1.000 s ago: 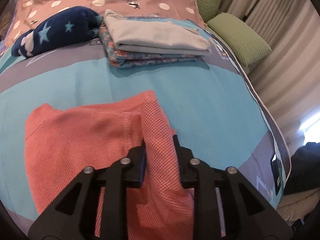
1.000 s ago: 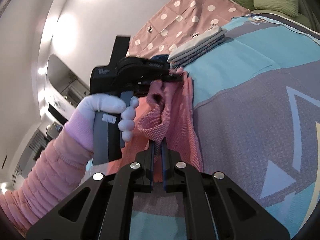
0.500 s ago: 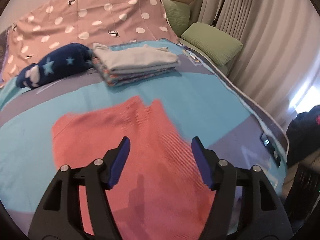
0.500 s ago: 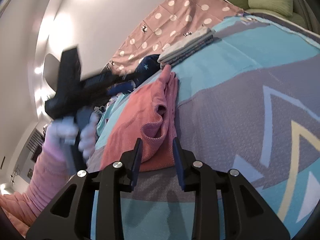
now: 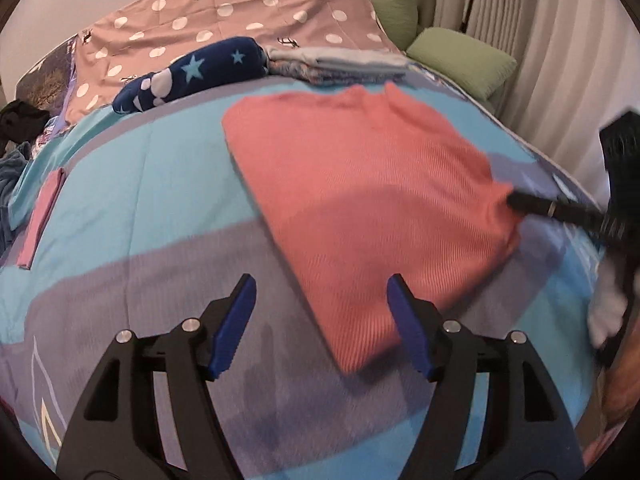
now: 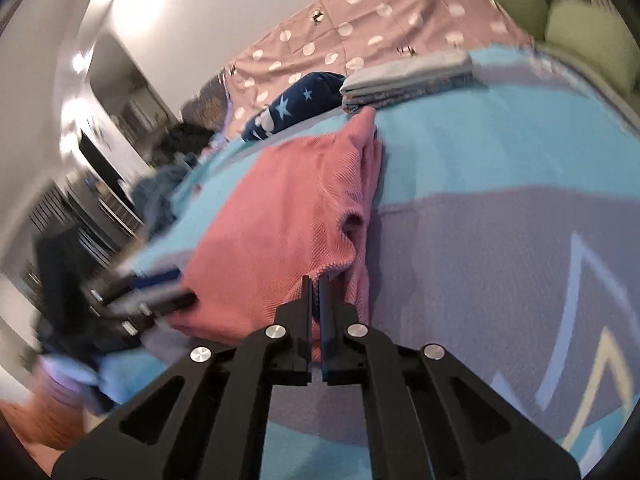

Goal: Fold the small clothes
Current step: 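Open both tools and release the folded sweater, then move both open tools to the folded sweater's end and position fingers around it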

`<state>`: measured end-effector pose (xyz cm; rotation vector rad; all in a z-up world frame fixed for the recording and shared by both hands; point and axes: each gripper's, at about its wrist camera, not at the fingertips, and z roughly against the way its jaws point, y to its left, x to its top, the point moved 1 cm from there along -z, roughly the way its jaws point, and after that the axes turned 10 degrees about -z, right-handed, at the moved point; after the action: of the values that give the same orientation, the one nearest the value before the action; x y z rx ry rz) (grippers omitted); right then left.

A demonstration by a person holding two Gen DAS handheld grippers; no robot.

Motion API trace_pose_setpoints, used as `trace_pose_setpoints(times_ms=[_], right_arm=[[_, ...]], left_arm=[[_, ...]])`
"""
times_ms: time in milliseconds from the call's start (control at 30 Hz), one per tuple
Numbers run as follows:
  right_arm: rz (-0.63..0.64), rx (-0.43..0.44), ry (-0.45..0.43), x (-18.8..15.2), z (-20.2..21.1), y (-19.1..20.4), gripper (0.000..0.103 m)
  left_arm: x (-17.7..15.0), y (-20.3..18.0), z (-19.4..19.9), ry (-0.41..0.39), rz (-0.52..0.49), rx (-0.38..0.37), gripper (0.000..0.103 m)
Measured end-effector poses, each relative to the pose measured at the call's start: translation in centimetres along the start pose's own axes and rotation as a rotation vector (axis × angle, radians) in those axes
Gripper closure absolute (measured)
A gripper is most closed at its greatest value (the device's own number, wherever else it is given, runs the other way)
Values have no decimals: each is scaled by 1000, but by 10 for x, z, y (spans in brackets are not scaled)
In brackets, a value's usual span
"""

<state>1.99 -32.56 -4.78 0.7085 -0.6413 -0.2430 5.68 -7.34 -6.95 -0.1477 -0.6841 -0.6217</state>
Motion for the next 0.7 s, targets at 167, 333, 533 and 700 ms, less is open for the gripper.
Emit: trace_pose_setpoints(times_ms=[167,333,533,700], right_arm=[[-144,-95,22,-3,12,-44,103],[-116,-15,-8,-4,27,-36,103],[32,-4,31,3,5,7,65],[-165,-60,101,-10,-20,-30,101]], left_arm=[[-14,10,-1,8,53,-41,34],[-22,16,3,-1,75,-37,33],[-22,15,9,-16,77,-32,31],[-34,23,0,14,120,-40,26]])
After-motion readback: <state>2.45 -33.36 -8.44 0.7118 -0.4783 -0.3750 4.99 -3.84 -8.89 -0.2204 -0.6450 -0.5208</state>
